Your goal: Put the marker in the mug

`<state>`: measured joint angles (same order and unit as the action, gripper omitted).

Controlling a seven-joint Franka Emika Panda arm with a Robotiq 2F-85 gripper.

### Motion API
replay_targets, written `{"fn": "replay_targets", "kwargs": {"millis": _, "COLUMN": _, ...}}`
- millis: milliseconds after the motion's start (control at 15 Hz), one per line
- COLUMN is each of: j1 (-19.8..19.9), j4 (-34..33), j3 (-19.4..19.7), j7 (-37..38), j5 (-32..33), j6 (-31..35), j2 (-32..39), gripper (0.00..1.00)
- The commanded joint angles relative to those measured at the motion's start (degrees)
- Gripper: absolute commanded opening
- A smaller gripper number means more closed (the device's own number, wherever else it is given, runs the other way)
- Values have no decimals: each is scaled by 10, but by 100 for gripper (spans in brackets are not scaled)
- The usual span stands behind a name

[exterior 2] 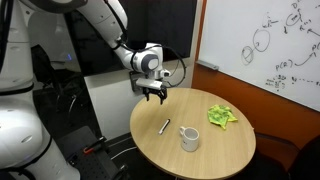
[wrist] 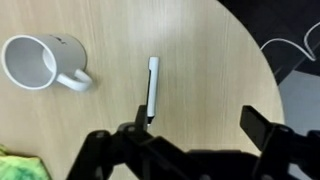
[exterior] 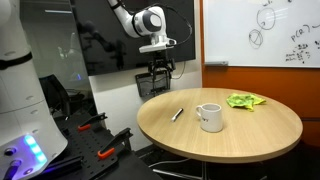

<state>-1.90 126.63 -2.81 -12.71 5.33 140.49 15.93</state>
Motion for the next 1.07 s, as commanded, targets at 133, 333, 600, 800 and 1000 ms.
{"fn": "replay_targets", "kwargs": {"millis": 133, "j1": 53, "j4": -94, "j3": -38, "j7": -120, "j5": -73, "j6": 18, "j2": 129, "gripper": 100}}
{"fn": "replay_targets", "kwargs": {"millis": 333, "j1": 65, "j4": -156, "j3": -38, "j7": -118, "j5": -71, "j6": 7, "j2": 203, "gripper": 100}}
{"fn": "replay_targets", "kwargs": {"millis": 600, "j1": 66, "j4": -217, "j3": -30, "j7": -101, "j5": -54, "j6": 11, "j2": 279, "gripper": 100}}
{"fn": "replay_targets", "kwargs": {"millis": 800, "j1": 65, "j4": -255, "j3": -30, "j7": -97, "j5": -50, "j6": 24, "j2": 319, "gripper": 100}}
{"fn": "replay_targets", "kwargs": {"millis": 1000, "j1": 74, "j4": -292, "j3": -38, "j7": -101, "j5": -58, "j6": 35, "j2": 355, "gripper": 100}}
